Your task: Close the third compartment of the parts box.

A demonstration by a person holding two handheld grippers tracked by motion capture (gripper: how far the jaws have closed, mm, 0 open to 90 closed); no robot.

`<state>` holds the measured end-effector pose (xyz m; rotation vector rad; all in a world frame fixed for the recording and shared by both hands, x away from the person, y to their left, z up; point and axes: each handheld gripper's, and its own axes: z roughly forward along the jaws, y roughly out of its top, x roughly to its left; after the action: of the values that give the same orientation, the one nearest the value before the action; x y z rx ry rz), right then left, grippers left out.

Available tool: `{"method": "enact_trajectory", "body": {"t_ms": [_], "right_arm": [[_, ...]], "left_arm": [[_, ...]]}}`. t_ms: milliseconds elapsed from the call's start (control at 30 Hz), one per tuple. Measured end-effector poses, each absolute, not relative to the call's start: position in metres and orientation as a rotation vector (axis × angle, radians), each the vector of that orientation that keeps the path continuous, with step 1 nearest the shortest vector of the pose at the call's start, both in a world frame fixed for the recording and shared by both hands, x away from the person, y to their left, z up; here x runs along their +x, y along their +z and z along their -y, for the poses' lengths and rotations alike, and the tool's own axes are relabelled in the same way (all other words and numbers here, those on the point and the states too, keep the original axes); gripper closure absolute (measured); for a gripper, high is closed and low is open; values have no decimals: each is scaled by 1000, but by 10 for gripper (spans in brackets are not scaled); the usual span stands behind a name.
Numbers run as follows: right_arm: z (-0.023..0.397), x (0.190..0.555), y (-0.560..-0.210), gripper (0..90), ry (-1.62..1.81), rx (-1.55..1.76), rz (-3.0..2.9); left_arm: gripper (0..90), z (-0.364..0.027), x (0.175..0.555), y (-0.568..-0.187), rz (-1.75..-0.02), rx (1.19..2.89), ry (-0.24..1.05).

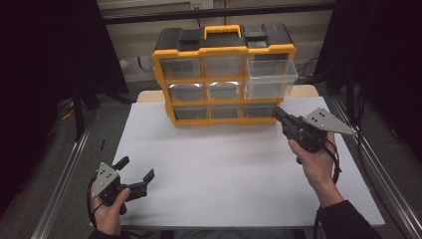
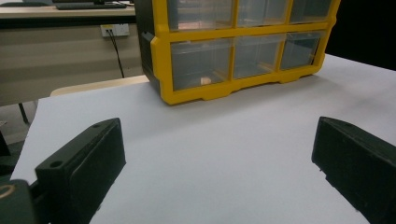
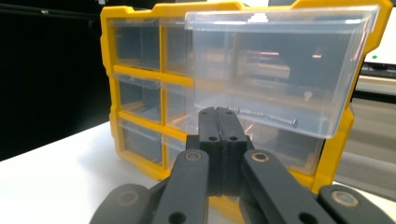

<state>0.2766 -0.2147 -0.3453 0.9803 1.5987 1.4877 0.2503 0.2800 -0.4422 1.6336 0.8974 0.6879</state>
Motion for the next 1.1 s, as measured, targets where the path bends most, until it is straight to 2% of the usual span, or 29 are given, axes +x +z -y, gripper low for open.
{"method": "enact_trajectory", "body": {"t_ms": [333, 1100], "right_arm": [[211, 293, -337, 899, 1468, 963, -1558], [208, 323, -343, 899, 1416, 962, -1535]], "left_arm": [[26, -280, 250, -442, -900, 1631, 686], [26, -280, 251, -442, -897, 1632, 687]]}}
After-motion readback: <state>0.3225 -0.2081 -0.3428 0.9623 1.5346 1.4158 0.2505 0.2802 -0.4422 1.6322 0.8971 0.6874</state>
